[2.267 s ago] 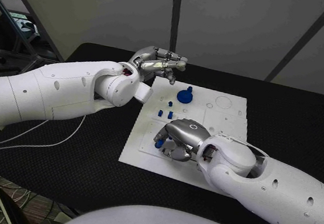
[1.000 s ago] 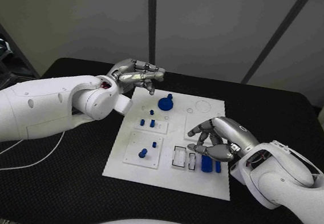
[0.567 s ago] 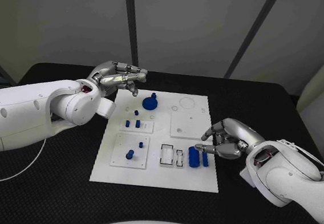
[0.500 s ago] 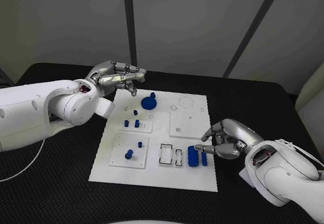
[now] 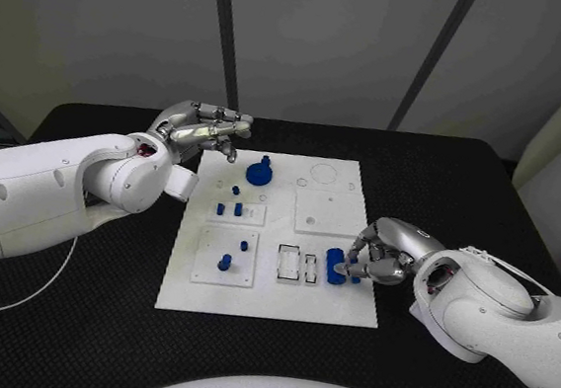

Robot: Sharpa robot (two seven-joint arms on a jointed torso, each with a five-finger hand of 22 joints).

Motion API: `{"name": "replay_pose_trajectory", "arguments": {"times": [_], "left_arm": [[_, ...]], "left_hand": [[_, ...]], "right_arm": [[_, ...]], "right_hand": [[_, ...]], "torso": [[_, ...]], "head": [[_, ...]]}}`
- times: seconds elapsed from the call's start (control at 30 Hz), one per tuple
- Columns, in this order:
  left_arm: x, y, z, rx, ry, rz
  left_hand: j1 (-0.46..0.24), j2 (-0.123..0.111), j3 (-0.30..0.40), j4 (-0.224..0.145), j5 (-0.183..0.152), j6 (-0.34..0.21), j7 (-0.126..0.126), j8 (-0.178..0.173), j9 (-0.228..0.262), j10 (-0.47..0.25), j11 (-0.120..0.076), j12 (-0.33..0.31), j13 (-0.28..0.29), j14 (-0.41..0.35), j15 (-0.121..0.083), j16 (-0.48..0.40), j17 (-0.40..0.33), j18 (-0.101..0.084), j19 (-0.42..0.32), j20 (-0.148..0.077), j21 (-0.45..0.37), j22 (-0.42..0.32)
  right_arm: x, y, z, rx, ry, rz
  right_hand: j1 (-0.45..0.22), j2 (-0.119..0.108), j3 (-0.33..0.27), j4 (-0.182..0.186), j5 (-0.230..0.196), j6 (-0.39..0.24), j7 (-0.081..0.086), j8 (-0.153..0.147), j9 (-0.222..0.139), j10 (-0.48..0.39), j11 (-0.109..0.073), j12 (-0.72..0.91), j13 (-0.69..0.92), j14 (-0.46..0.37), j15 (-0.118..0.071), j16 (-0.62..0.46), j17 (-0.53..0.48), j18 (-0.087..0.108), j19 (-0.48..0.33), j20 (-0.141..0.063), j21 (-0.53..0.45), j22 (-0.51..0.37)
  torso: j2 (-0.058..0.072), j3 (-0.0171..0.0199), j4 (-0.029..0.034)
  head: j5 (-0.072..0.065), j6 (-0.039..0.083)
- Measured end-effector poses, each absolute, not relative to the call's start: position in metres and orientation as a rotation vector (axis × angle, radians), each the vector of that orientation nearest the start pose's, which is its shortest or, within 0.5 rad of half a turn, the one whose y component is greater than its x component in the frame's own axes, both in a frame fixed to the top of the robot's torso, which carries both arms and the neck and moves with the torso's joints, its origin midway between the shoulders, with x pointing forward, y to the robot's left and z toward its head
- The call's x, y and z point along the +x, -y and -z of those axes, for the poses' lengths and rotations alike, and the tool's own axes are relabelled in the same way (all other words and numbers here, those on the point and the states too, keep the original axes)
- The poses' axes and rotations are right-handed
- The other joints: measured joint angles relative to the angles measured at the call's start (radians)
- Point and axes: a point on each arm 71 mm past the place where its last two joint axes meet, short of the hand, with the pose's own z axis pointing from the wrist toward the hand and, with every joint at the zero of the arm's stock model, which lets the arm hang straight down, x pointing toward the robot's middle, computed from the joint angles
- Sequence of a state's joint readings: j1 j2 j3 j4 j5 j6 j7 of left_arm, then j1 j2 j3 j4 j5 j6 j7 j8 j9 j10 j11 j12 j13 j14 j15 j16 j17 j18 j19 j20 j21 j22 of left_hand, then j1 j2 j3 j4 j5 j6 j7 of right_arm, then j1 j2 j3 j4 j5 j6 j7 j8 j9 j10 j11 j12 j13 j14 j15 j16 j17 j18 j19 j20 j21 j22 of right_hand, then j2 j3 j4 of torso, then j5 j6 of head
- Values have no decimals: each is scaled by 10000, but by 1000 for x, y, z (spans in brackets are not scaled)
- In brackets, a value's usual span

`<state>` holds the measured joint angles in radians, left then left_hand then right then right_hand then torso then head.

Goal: Assemble the parts on the task board

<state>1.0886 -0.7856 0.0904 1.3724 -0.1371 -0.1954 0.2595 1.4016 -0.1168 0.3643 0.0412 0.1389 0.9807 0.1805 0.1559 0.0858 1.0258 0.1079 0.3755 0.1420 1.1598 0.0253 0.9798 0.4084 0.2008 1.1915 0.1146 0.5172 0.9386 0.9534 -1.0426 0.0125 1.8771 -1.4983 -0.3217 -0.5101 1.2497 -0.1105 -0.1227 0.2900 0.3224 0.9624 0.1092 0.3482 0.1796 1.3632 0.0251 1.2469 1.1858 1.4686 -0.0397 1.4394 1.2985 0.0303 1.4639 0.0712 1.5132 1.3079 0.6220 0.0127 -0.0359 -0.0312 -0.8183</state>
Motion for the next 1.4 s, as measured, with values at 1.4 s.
{"name": "replay_pose_trajectory", "arguments": {"times": [1.4], "left_arm": [[509, -220, 205, -11202, -15352, 15033]], "left_hand": [[-40, 40, -29, 30, 0, 1, -1, 0, 3, 1, 0, 68, -3, 0, 0, 0, -10, 0, 0, 0, 0, -12]], "right_arm": [[377, 196, 260, 1186, -19454, -4813]], "right_hand": [[778, 854, -181, -43, 1067, 78, -203, 668, 386, 434, -219, 588, 944, -35, -108, 106, 95, 2, 35, -37, 81, -3]], "torso": [[-15, 1, -41]], "head": [[196, -76]]}}
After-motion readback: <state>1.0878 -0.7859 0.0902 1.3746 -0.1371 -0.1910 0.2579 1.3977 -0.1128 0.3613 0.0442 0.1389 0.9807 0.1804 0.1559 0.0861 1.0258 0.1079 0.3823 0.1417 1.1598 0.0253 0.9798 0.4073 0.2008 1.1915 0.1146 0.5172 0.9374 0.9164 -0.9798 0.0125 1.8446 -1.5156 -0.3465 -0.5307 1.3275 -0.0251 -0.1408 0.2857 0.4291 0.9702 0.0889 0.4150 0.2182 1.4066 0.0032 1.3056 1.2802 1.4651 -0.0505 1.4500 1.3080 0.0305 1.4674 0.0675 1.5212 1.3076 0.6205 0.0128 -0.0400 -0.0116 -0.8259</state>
